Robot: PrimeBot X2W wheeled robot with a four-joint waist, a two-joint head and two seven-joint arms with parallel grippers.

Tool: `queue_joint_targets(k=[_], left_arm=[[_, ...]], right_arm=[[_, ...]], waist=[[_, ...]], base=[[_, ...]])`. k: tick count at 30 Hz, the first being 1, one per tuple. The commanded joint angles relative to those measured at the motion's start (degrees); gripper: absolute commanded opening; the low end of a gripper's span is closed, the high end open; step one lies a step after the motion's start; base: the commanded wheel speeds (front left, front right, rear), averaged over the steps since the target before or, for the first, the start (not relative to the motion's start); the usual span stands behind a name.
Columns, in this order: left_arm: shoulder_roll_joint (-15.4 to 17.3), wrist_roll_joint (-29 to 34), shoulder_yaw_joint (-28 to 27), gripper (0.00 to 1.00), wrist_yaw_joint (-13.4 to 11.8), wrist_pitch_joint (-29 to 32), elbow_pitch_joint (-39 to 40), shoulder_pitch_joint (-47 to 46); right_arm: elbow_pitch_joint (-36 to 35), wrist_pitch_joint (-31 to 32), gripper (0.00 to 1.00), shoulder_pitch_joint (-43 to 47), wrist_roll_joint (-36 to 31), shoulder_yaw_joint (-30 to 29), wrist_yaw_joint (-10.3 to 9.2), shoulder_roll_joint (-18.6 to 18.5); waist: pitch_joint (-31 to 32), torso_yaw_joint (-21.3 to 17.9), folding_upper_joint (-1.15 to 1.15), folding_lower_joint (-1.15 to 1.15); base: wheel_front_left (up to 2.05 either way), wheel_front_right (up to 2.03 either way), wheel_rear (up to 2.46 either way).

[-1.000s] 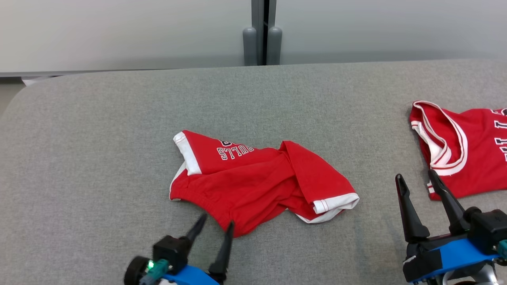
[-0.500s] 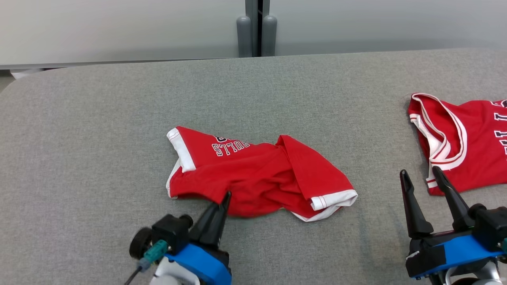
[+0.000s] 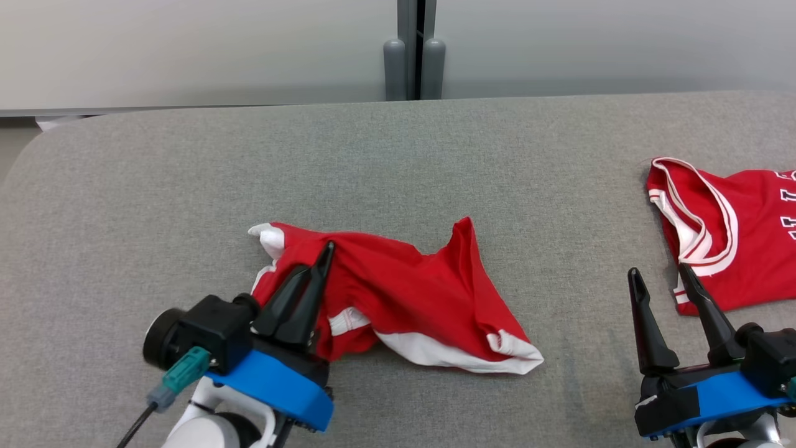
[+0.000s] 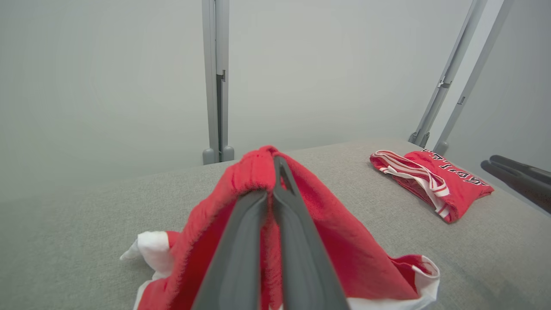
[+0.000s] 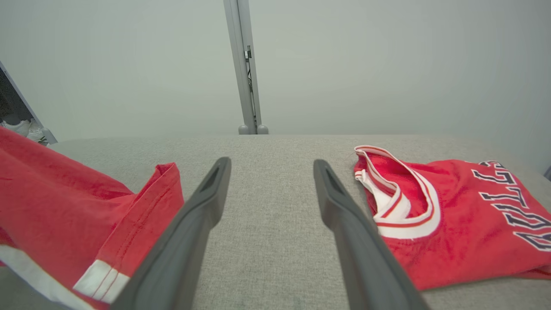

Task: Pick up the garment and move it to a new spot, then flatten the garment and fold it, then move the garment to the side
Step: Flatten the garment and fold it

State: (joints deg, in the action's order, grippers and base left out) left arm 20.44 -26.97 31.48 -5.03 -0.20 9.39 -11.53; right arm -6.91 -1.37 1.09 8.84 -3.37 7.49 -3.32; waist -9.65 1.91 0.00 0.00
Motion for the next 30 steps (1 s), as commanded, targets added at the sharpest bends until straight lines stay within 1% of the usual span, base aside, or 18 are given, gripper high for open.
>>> queue_joint_targets(k=[1,4,5,8,12,18,19,20,21,24,30], left_arm=[[0.8,-0.8,-0.9,0.00,-1.2,1.7,1.2,1.2],[1.0,-2.7,-2.5,0.00,-2.6,3.3,0.7,1.9],[1.4,-2.9,-3.0,0.00,-2.8,3.5,-0.4,1.9],[1.0,-4.6,-4.6,0.00,-2.9,3.2,-4.7,0.7],[-0.5,-7.5,-6.3,0.00,-1.5,2.4,-13.0,-2.1],[-2.6,-9.2,-6.8,0.00,1.0,0.3,-24.0,-6.7],[-2.8,-9.0,-6.7,0.16,1.5,-0.3,-25.4,-7.3],[-3.1,-8.9,-6.6,0.44,1.8,-0.9,-26.6,-7.9],[-3.5,-8.9,-6.5,1.00,2.1,-1.6,-27.7,-8.3],[-4.0,-7.9,-6.0,1.00,2.1,-3.9,-29.4,-8.9],[-3.2,-5.4,-6.3,1.00,-0.5,-8.3,-29.5,-6.7]], right_arm=[[0.2,-0.6,1.00,-0.5,0.4,0.0,0.01,0.1],[0.4,-1.1,1.00,-1.0,0.7,0.2,0.01,0.3],[0.5,-1.2,1.00,-1.0,0.7,0.1,0.01,0.3],[0.7,-1.4,1.00,-1.7,0.8,0.3,0.01,0.3],[1.0,-1.8,1.00,-2.8,1.0,0.6,0.01,0.4],[1.5,-2.4,1.00,-4.1,1.2,0.5,0.01,0.4],[1.5,-2.6,1.00,-4.2,1.2,0.5,0.01,0.4],[1.6,-2.7,1.00,-4.4,1.1,0.4,0.01,0.4],[1.7,-2.8,1.00,-4.4,1.1,0.3,0.01,0.4],[1.7,-2.6,1.00,-4.3,0.8,-0.2,0.01,0.4],[1.7,-2.0,1.00,-4.0,0.0,-0.1,0.01,0.4]], waist=[[-0.2,-0.2,0.00,0.00],[-0.8,-0.6,0.00,0.00],[-1.1,-0.8,0.00,0.00],[-2.2,-1.5,0.00,0.00],[-4.1,-2.6,0.00,0.00],[-6.7,-3.6,0.00,0.00],[-7.0,-3.6,0.00,0.00],[-7.2,-3.7,0.00,0.00],[-7.2,-3.6,0.00,0.00],[-7.1,-3.2,0.00,0.00],[-4.9,-1.8,0.00,0.00]], base=[[0.00,0.00,0.00],[0.00,0.00,0.00],[0.00,0.00,0.00],[0.00,0.00,0.00],[0.00,0.00,0.00],[0.00,0.00,0.00],[0.00,0.00,0.00],[0.00,0.00,0.00],[0.00,0.00,0.00],[0.00,0.00,0.00],[0.00,0.00,0.00]])
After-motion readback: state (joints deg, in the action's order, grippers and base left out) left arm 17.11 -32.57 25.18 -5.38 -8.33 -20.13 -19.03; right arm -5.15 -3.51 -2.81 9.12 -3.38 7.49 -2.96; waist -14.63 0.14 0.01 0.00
